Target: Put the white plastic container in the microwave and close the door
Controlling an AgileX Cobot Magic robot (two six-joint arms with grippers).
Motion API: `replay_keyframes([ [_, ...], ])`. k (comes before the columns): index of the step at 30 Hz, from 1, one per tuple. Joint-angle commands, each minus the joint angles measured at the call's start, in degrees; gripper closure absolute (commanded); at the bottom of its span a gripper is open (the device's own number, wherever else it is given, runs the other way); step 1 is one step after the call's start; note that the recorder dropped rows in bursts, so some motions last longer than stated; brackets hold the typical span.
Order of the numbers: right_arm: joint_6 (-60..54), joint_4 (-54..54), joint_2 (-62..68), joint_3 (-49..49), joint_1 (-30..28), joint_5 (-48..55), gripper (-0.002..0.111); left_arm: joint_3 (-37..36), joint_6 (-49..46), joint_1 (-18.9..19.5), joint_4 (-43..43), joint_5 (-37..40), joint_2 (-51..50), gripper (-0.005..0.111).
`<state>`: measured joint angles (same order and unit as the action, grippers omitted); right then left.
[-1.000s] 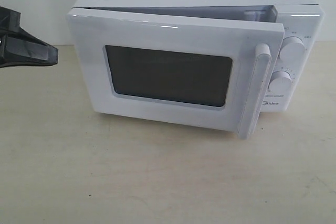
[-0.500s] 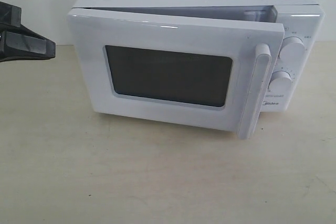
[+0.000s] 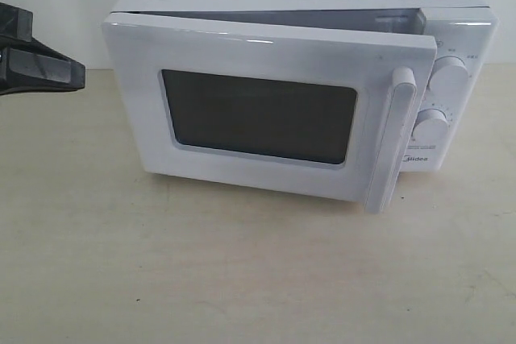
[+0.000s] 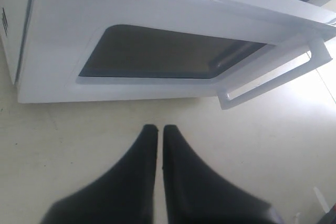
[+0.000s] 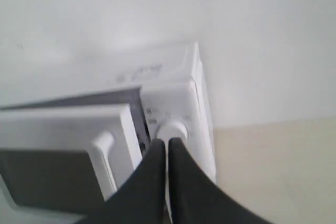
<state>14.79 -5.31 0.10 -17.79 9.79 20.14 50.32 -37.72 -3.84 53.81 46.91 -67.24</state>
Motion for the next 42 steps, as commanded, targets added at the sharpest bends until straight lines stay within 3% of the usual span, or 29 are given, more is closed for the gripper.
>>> replay_keyframes([
  [1, 0.39, 5.76, -0.10, -8.58, -0.07, -0.55, 0.108, -0.02, -0.30, -0.17, 0.39, -0.67, -0.08, 0.102],
  [8, -0.21, 12.48, -0.10, -18.02, 0.04, -12.05, 0.108, -0.02, -0.30, -0.17, 0.39, -0.67, -0.08, 0.102],
  [18, -10.60, 13.17, 18.89, -31.53, 0.04, -2.43, 0.108, -0.02, -0.30, -0.17, 0.39, -0.67, -0.08, 0.102],
  [21, -17.43, 22.55, 25.20, -33.68, 0.04, 2.43, 0.108, -0.02, -0.30, -0.17, 0.39, -0.67, -0.08, 0.102],
  [25, -28.76, 45.72, 33.16, -33.22, 0.04, 13.71, 0.108, -0.02, -0.30, -0.17, 0.39, -0.67, -0.08, 0.102],
  [27, -32.39, 50.55, 36.95, -32.65, 0.04, 20.44, 0.108, -0.02, -0.30, -0.17, 0.39, -0.67, -0.08, 0.102],
  [35, -37.88, 49.12, 50.45, -32.48, 0.04, 26.38, 0.108, -0.02, -0.30, -0.17, 0.39, -0.67, -0.08, 0.102],
  [42, -43.18, 47.57, 58.18, -29.74, 0.04, 16.67, 0.108, -0.02, -0.30, -0.17, 0.39, -0.67, -0.08, 0.102],
])
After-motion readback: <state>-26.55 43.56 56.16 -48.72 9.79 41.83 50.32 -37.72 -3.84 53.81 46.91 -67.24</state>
